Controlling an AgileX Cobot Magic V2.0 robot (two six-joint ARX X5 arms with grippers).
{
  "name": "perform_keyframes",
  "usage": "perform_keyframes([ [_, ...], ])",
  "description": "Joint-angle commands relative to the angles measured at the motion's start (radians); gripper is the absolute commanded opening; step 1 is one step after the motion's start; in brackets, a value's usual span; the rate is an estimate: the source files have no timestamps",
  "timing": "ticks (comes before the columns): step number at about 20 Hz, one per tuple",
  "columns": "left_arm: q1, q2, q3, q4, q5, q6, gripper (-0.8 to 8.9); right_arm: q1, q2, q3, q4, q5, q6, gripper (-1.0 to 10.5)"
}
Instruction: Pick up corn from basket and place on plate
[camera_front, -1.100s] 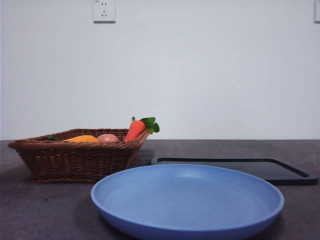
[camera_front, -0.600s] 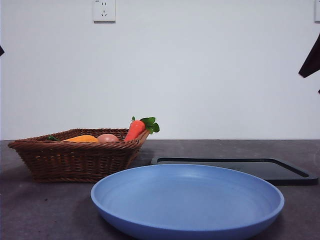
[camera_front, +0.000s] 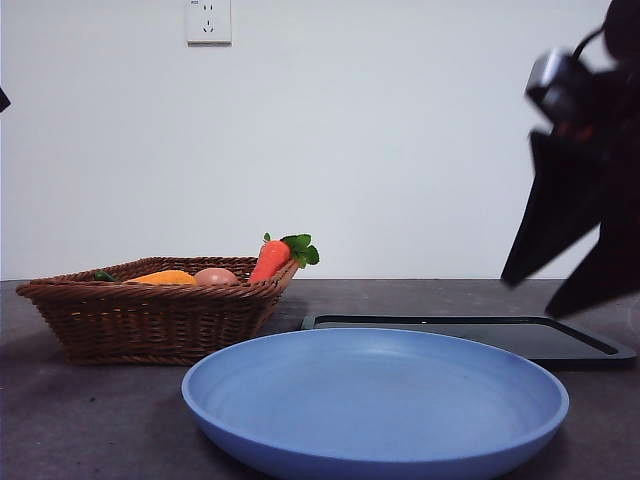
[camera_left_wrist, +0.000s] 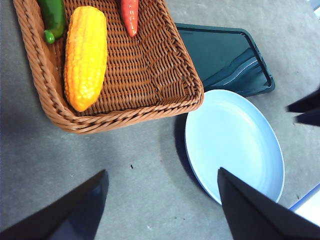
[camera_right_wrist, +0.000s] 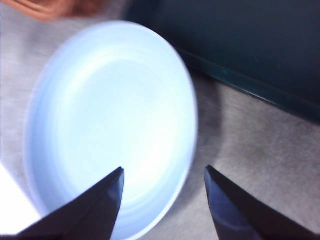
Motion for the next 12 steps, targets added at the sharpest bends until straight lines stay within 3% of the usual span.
perform_keyframes([
  [1, -0.002, 0.006, 0.013, 0.008, 0.003, 0.017, 3.56, 0.016, 0.074, 0.014, 0.041, 0.003, 0.013, 2.6],
  [8, -0.001, 0.006, 0.013, 0.008, 0.003, 0.017, 3.56, 0.042, 0.201, 0.014, 0.126, 0.007, 0.018, 2.1],
  [12, -0.002, 0.006, 0.013, 0.008, 0.003, 0.017, 3.56, 0.045, 0.241, 0.014, 0.140, 0.006, 0.018, 0.9],
])
